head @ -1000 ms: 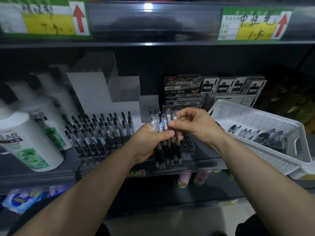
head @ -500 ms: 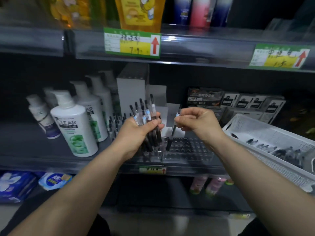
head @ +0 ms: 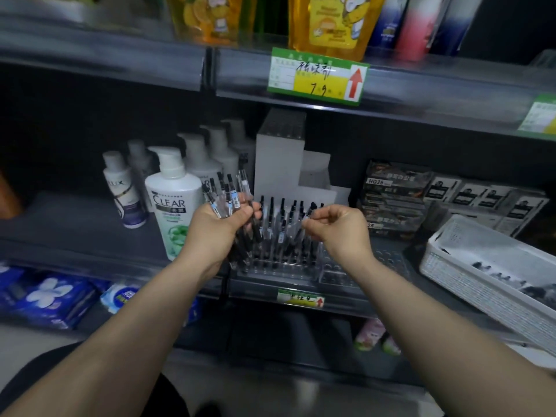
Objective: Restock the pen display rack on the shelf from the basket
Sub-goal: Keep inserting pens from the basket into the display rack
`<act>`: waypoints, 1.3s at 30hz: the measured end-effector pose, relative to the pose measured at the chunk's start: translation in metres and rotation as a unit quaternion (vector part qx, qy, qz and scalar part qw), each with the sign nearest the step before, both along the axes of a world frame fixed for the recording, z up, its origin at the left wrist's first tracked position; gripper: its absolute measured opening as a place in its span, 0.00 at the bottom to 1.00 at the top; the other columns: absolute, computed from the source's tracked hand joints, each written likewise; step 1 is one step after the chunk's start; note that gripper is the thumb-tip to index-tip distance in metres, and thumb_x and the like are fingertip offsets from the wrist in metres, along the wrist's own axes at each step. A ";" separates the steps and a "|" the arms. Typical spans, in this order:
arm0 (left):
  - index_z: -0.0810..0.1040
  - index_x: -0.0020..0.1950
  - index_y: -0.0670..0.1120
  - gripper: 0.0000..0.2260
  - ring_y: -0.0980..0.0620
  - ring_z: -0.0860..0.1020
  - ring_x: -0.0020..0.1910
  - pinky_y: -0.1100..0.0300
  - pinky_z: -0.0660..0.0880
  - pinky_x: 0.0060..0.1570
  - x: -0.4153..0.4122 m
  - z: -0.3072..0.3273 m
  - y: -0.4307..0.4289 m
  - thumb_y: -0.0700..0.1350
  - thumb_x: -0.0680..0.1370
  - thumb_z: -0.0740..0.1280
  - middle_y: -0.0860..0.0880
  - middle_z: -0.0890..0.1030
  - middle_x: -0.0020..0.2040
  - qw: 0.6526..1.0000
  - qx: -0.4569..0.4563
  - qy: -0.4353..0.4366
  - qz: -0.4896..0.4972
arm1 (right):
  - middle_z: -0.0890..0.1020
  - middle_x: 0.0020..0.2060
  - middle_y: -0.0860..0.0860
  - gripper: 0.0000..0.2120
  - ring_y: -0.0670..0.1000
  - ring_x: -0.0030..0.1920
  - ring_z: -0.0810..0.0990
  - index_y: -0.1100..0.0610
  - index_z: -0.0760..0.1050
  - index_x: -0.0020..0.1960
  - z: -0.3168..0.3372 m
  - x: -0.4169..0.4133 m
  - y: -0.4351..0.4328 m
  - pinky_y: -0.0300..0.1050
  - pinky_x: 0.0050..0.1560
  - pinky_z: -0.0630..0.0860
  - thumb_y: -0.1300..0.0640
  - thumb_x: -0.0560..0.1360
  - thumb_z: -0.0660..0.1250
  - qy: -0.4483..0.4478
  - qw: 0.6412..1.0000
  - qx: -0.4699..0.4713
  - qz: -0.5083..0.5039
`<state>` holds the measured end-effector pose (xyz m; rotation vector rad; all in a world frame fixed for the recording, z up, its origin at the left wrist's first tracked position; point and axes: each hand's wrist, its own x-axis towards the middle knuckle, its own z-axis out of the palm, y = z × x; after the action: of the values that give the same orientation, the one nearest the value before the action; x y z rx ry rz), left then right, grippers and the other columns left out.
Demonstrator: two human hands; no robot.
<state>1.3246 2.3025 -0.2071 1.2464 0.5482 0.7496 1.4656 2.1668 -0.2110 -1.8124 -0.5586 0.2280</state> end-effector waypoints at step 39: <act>0.81 0.49 0.44 0.06 0.51 0.85 0.43 0.62 0.80 0.43 0.004 -0.023 -0.016 0.35 0.76 0.69 0.48 0.86 0.42 0.986 0.039 0.085 -0.137 | 0.85 0.46 0.54 0.04 0.47 0.45 0.81 0.55 0.82 0.48 0.027 -0.017 0.001 0.40 0.51 0.78 0.58 0.73 0.72 -0.021 0.990 -0.013 0.138</act>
<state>1.3284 2.2866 -0.2303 1.4331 0.4757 0.4406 1.4488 2.1674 -0.1844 -1.7643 -0.8401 0.3859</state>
